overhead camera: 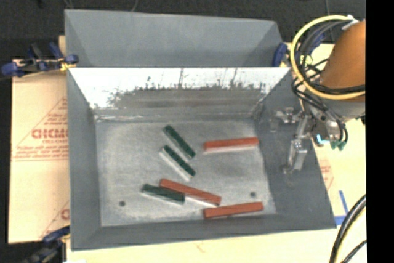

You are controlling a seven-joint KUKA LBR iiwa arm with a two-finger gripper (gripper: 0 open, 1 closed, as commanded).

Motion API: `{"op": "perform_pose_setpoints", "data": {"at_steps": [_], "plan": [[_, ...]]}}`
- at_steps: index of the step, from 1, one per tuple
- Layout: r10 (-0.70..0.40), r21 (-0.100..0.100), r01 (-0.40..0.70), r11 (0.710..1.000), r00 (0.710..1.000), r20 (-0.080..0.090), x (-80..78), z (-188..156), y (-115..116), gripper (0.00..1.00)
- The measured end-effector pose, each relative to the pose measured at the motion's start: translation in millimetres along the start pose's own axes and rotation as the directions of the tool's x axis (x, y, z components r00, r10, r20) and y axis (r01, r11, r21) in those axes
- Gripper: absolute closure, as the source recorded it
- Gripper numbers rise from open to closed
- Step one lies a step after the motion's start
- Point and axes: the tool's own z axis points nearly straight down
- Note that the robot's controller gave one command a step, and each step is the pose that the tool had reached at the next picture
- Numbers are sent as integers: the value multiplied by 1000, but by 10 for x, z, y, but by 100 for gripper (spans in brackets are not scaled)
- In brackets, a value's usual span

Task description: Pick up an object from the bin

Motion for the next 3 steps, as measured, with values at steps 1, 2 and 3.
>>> {"op": "perform_pose_setpoints", "data": {"at_steps": [1, 2, 3], "plan": [[-4, 1, 4, 1000, 1000, 8, -17, -44, 7, 0], [-63, 3, 63, 998, 998, 14, -435, 713, 177, 0], [-108, -1, 108, 994, 994, 0, -669, 1262, 282, 0]]}}
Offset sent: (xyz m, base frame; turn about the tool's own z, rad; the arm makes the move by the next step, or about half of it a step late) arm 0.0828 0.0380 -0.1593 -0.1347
